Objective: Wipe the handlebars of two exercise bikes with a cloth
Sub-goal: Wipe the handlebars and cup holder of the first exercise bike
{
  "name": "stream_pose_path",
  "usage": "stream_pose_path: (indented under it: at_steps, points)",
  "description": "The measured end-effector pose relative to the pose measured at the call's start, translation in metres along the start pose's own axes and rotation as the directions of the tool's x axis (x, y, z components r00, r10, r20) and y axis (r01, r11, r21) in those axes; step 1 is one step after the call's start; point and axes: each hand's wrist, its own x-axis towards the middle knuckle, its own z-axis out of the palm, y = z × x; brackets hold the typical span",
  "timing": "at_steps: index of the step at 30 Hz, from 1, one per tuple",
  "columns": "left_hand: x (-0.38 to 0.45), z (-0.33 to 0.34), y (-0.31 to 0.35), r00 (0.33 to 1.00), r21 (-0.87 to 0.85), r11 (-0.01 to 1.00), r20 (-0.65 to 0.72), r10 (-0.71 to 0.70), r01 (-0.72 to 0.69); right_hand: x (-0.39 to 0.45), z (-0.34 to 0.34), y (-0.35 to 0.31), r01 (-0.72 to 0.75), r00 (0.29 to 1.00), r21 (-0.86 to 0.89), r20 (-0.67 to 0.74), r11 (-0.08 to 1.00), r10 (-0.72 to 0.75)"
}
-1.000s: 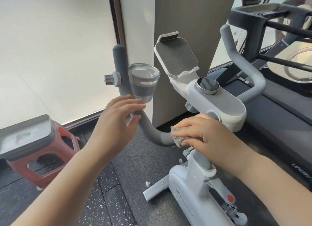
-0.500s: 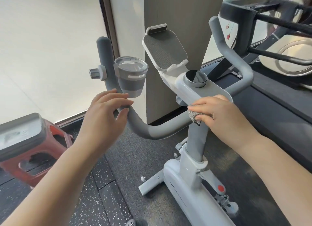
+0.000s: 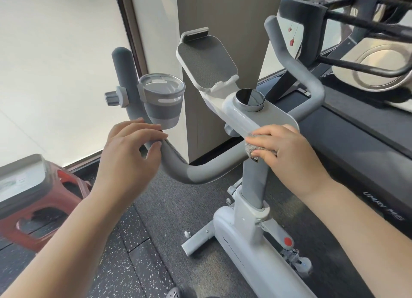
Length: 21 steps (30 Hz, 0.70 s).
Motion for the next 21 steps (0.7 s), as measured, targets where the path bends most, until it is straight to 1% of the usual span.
stream_pose_path:
  at_steps: [2,4,8,11,13,16,18,21]
  points:
    - [0.0,0.001,0.0,1.0,0.0,1.0,-0.001,-0.005,0.005,0.002,-0.003,0.003,-0.027,1.0,-0.039,-0.003,0.999,0.027]
    - [0.0,0.001,-0.001,1.0,-0.001,1.0,-0.003,-0.011,0.011,0.002,-0.002,0.001,-0.044,0.999,-0.037,0.001,0.998,0.045]
    - [0.0,0.002,-0.001,1.0,-0.008,1.0,-0.008,-0.022,0.022,-0.001,0.001,-0.01,-0.052,0.999,0.053,0.01,0.997,0.052]
    - [0.0,0.003,0.0,0.999,-0.008,0.999,-0.009,-0.032,0.032,-0.008,0.014,-0.031,0.033,0.999,0.154,0.037,0.988,-0.039]
    - [-0.001,0.003,0.001,0.999,-0.01,0.999,-0.013,-0.04,0.039,-0.011,0.023,-0.043,0.096,0.993,0.177,0.056,0.979,-0.107]
    - [-0.001,0.003,0.002,0.999,-0.008,0.999,-0.016,-0.045,0.045,-0.007,0.023,-0.042,0.127,0.986,0.195,0.081,0.973,-0.145]
    - [-0.001,0.002,0.003,0.999,-0.015,0.999,-0.02,-0.047,0.047,-0.004,0.016,-0.032,0.111,0.987,0.182,0.094,0.977,-0.13]
    - [-0.002,0.001,0.004,0.998,-0.02,0.998,-0.005,-0.056,0.055,0.001,0.001,-0.012,-0.005,0.996,0.149,0.09,0.989,-0.008]
